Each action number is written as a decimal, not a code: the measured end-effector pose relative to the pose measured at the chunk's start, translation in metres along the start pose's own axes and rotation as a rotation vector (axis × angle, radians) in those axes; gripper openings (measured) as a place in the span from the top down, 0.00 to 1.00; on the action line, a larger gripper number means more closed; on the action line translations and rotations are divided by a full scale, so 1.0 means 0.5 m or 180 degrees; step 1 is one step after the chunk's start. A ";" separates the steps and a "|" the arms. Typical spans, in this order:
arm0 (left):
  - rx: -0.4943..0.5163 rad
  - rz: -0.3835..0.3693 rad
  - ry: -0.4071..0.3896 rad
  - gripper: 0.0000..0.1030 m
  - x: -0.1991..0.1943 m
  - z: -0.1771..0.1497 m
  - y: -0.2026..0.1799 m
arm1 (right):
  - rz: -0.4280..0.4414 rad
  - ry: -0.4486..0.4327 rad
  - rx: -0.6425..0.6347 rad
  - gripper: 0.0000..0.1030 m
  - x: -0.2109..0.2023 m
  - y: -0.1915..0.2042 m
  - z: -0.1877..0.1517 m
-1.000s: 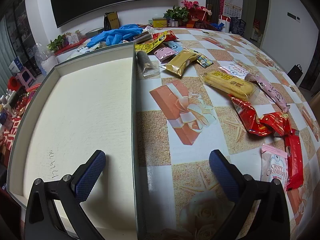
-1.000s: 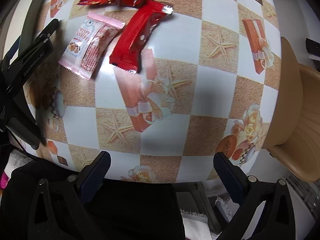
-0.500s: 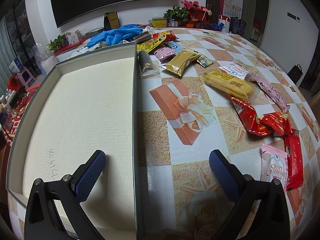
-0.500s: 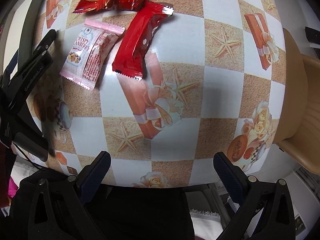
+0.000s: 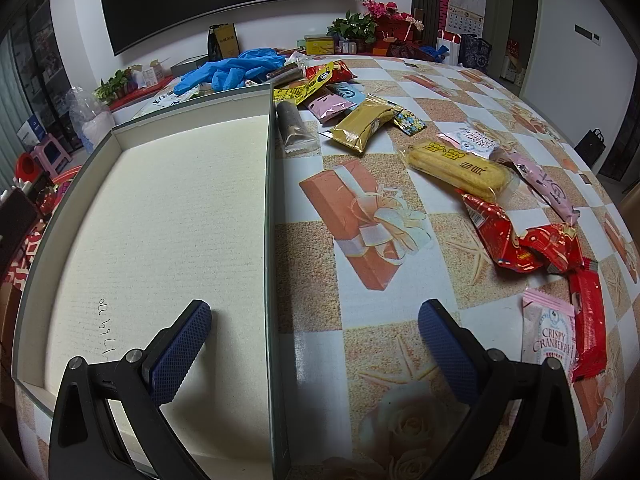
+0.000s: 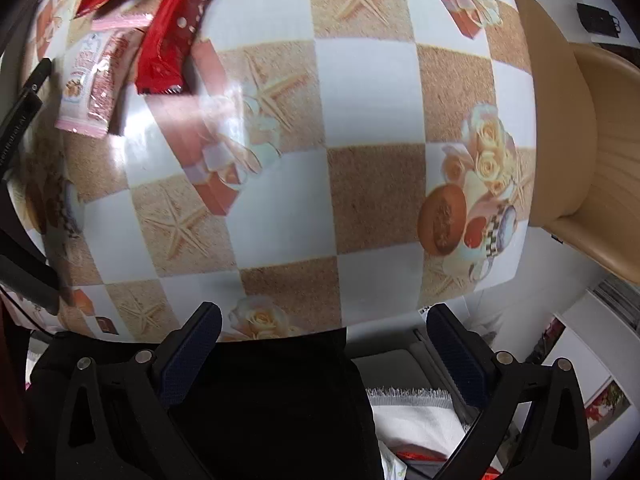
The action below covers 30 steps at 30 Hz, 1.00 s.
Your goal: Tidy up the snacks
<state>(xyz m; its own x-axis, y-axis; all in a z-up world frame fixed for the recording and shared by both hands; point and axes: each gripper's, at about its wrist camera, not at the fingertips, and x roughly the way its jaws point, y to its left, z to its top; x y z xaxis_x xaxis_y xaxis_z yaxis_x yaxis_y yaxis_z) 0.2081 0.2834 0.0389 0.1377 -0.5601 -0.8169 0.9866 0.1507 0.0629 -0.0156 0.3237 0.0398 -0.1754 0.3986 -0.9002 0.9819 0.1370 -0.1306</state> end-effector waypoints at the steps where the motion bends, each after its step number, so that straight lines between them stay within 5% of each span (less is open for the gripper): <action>1: 0.0000 0.0000 0.0001 0.00 0.000 -0.002 0.000 | -0.0004 0.0009 0.0005 0.00 0.003 0.000 -0.003; 30: 0.0007 0.0005 0.0007 0.00 0.002 -0.002 0.000 | 0.0001 0.0233 -0.0170 0.00 0.108 0.043 -0.048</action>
<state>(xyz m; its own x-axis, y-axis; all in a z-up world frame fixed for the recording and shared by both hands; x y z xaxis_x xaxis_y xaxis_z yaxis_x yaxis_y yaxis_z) 0.2080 0.2836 0.0376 0.1389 -0.5581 -0.8181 0.9866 0.1498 0.0653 -0.0058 0.3700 -0.0015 -0.1817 0.4636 -0.8672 0.9771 0.1843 -0.1062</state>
